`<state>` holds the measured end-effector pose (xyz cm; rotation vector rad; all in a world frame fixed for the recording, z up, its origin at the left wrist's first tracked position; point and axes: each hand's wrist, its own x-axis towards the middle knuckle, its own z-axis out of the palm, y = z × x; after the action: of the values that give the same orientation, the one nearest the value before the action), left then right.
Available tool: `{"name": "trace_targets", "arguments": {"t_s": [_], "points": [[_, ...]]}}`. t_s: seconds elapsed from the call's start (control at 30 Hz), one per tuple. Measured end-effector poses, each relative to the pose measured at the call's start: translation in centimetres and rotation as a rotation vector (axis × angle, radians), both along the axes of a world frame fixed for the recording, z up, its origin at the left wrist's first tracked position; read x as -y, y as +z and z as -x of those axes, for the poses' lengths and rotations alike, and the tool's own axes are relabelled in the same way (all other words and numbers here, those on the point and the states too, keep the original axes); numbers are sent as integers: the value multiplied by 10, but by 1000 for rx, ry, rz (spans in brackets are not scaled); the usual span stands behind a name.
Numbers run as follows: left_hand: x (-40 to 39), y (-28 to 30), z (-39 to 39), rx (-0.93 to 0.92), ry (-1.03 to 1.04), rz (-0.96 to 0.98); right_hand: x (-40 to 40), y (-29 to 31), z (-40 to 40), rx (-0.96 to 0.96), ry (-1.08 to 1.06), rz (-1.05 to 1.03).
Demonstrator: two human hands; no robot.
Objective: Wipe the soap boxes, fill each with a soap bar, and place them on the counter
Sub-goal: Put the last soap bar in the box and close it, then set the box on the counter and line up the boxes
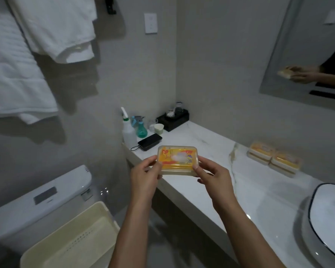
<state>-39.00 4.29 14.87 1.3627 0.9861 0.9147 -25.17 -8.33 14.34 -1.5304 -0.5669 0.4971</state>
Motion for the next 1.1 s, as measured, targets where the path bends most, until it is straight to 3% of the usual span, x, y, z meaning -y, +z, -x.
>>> {"name": "trace_targets", "arguments": {"t_s": [0.63,1.1], "points": [[142,-20,-209,-137,-466,-157,184,-30,-153,4,-435,76],[129,-44,-379,-317,-834,-361,189,-41,-279,51,-678,284]]}}
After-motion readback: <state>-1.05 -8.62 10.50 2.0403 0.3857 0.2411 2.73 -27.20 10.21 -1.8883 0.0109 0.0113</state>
